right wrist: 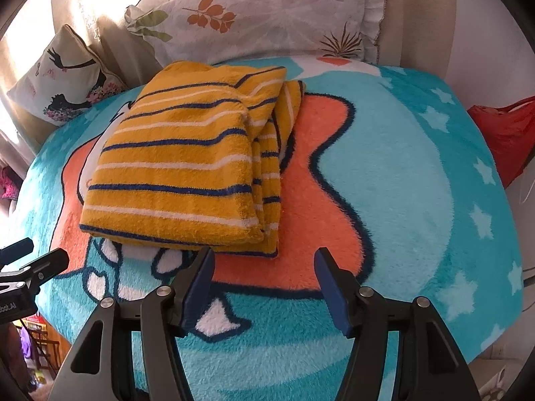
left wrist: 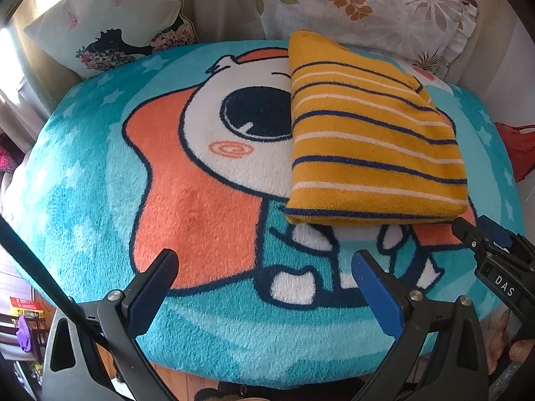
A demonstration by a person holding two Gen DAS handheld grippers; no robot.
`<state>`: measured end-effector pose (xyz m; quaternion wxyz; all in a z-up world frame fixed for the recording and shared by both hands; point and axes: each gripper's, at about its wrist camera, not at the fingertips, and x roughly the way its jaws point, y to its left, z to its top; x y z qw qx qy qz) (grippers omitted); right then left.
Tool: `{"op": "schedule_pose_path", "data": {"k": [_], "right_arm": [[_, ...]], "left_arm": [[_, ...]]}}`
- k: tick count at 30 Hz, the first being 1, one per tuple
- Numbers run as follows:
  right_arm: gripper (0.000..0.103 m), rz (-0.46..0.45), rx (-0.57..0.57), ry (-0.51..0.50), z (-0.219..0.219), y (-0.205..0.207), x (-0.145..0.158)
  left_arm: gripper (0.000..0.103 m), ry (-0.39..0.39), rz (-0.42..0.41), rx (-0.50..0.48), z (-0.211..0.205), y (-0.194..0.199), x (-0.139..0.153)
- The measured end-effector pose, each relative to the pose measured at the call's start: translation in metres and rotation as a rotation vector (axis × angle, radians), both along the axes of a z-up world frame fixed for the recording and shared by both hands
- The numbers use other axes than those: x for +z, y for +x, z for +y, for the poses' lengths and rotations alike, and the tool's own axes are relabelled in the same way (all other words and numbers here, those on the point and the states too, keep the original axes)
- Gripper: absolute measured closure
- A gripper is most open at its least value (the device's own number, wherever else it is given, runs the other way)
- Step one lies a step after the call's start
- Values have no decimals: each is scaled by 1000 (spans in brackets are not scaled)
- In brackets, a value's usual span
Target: Fold small clothes
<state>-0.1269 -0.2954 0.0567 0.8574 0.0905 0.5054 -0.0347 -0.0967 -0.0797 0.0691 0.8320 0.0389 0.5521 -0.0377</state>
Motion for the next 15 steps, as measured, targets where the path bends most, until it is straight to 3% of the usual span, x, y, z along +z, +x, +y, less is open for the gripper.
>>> {"op": "schedule_pose_path", "data": {"k": [15], "right_arm": [[34,18,49,-14,3,0,-5]], "left_arm": [[0,-19,22,21,-8,-5,-4]]}}
